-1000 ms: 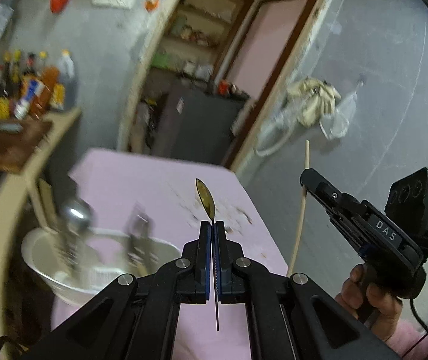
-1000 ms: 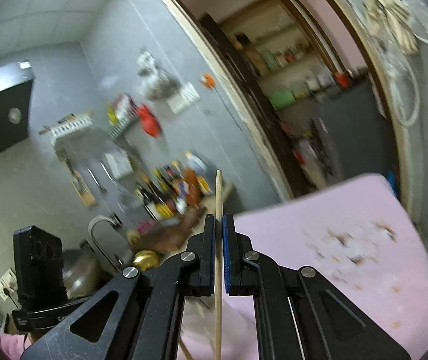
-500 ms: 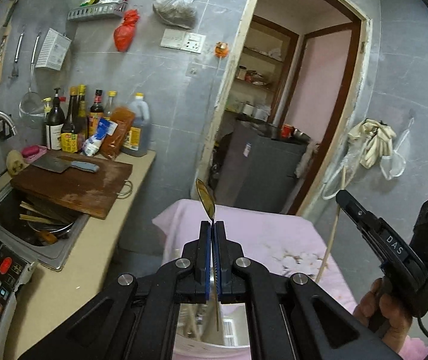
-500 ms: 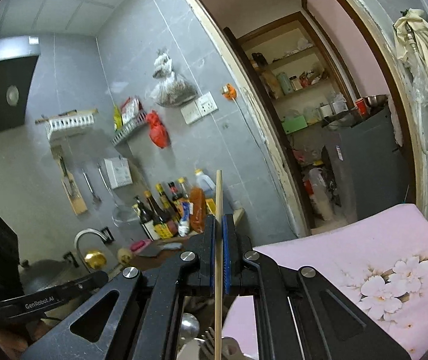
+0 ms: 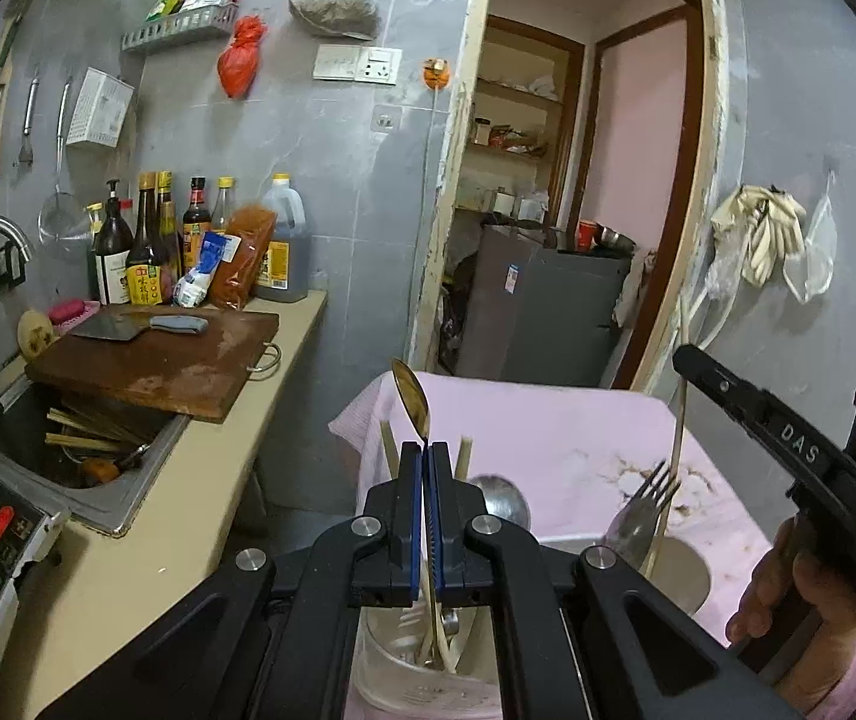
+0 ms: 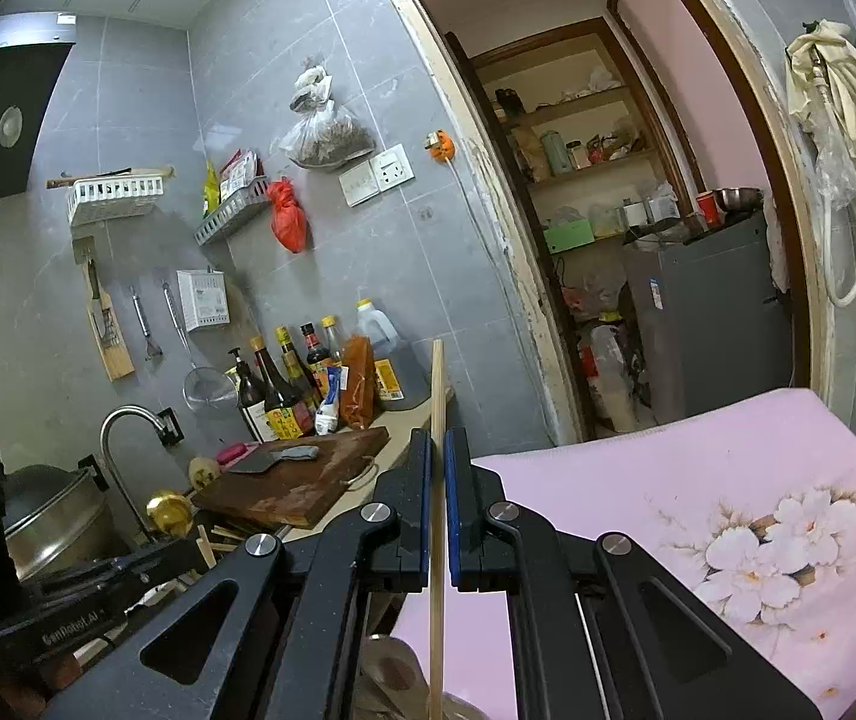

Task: Organize utensils
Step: 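Lift the gold spoon and chopstick and carry them over the white holder, then open the left gripper dropping the gold spoon while the right gripper releases the chopstick into the holder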

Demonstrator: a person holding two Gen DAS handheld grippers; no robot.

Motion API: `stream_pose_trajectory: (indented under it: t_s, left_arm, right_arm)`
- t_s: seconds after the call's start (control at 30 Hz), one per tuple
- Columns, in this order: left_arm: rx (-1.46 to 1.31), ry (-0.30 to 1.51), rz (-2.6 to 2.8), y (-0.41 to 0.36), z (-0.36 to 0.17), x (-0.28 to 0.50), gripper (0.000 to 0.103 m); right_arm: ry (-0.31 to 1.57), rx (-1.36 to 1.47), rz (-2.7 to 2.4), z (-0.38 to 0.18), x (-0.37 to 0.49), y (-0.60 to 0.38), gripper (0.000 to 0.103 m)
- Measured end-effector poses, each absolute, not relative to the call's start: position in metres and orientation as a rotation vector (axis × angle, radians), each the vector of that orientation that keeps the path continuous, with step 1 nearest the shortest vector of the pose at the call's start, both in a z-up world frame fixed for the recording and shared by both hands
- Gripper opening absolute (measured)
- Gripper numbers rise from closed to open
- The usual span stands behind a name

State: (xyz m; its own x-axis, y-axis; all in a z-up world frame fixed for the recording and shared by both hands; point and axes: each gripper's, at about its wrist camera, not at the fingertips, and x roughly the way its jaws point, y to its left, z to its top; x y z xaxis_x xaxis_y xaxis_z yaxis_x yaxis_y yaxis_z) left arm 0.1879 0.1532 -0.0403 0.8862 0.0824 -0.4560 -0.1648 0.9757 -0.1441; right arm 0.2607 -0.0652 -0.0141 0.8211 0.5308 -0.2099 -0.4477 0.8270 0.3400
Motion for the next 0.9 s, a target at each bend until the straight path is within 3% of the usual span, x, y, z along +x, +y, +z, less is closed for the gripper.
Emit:
stream_pose_trajectory:
  t_s: [0.7, 0.8, 0.87, 0.9]
  left_arm:
    - [-0.242, 0.613, 0.090, 0.159, -0.054, 0.185, 0.004]
    - [-0.243, 0.616, 0.084, 0.159, -0.054, 0.186, 0.004]
    - [-0.244, 0.614, 0.080, 0.158, -0.053, 0.185, 0.008]
    - [-0.245, 0.610, 0.077, 0.157, -0.053, 0.184, 0.016]
  right_arm:
    - [0.343, 0.190, 0.516, -0.012, 0.242, -0.067, 0.006]
    - [0.353, 0.194, 0.511, -0.011, 0.238, -0.070, 0.013]
    - [0.357, 0.195, 0.507, -0.010, 0.236, -0.072, 0.022]
    - [0.359, 0.196, 0.505, -0.009, 0.234, -0.073, 0.024]
